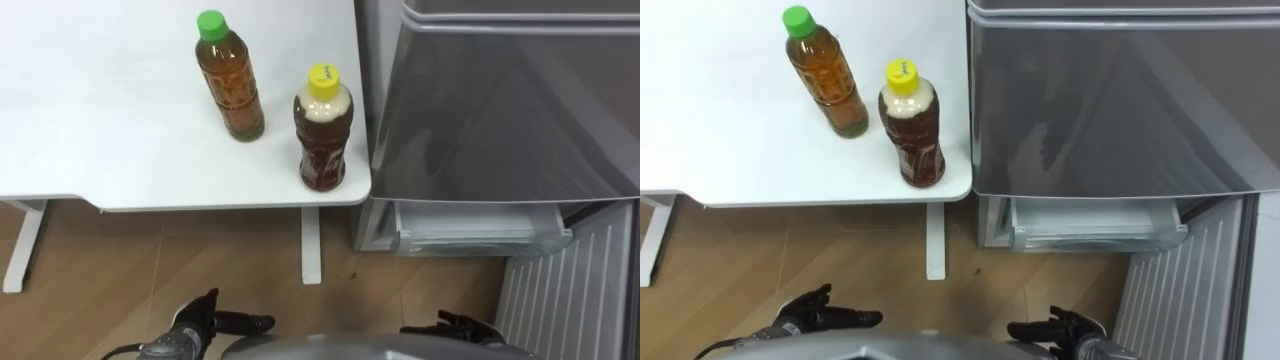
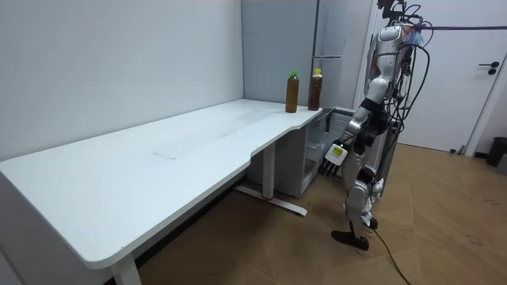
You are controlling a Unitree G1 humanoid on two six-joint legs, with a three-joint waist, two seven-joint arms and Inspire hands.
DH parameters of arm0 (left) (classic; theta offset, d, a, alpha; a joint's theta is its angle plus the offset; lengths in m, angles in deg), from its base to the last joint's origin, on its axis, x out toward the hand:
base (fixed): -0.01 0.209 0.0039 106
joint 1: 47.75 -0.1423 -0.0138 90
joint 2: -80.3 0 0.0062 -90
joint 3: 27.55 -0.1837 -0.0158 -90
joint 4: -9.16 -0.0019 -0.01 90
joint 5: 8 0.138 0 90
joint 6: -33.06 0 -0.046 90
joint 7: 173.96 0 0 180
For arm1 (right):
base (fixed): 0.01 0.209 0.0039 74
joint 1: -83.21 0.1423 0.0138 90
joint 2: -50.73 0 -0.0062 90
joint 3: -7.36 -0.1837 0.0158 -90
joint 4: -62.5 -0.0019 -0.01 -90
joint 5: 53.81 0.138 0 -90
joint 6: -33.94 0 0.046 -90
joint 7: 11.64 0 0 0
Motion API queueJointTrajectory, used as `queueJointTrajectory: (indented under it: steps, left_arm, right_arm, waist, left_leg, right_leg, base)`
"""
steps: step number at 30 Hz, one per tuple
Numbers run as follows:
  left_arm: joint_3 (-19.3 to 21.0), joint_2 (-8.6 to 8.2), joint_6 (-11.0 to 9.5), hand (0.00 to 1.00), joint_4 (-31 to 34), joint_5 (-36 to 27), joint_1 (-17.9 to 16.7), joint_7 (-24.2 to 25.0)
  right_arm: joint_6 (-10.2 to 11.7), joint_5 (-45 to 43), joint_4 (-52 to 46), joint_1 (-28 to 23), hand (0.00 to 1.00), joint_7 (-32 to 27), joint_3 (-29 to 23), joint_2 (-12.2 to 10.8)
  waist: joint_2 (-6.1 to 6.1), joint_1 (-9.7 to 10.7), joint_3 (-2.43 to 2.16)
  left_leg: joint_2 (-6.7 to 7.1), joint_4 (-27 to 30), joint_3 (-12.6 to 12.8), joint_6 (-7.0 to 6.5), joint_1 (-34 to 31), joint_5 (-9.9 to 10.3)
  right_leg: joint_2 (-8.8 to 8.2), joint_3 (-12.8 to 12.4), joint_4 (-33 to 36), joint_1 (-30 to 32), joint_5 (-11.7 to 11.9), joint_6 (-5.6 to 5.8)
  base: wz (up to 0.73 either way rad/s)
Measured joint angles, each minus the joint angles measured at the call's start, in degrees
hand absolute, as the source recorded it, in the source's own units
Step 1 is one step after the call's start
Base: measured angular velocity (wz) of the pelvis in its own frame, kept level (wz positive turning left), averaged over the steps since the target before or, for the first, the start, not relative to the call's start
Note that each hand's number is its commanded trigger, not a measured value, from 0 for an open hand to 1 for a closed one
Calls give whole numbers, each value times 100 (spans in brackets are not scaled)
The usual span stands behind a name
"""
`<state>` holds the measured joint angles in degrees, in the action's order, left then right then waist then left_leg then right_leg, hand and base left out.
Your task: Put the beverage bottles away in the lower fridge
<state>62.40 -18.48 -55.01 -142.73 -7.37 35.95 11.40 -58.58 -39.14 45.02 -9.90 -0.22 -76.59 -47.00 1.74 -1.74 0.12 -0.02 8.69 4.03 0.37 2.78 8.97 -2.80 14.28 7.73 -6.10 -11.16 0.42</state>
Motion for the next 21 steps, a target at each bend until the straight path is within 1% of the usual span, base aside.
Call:
queueJointTrajectory:
  steps: [3,9,13,17,21]
  left_arm:
    - [0,0,-6,0,-1,0,-1,0]
    - [7,6,-113,0,-1,1,-31,-19]
    - [102,-5,-153,0,-1,-3,-71,-20]
    - [106,-5,-178,0,-1,-3,-82,-22]
    - [114,-12,-197,0,-14,-46,-91,-64]
  right_arm:
    - [2,0,6,2,0,0,-2,0]
    - [52,-84,1,4,0,-35,-10,-4]
    - [67,-129,-2,4,0,-50,-37,-14]
    - [76,-140,-7,-7,0,-52,-59,-15]
    - [144,-140,-13,-29,0,-76,-60,-18]
  waist:
    - [0,1,1]
    - [35,-2,5]
    - [48,-1,6]
    - [51,-4,6]
    - [52,-4,5]
  left_leg:
    - [0,0,-3,0,2,0]
    - [2,-1,-2,0,4,0]
    - [3,-1,-1,0,2,0]
    - [3,-3,-7,0,3,0]
    - [3,-4,-18,0,4,1]
  right_leg:
    - [1,-1,-1,-2,0,0]
    - [-1,-7,-4,7,-1,1]
    - [-1,-7,-6,4,-1,2]
    - [0,-10,-7,2,-1,2]
    - [1,-11,-6,-8,-1,1]
  base:
    - [0]
    - [0]
    - [0]
    - [0]
    - [0]
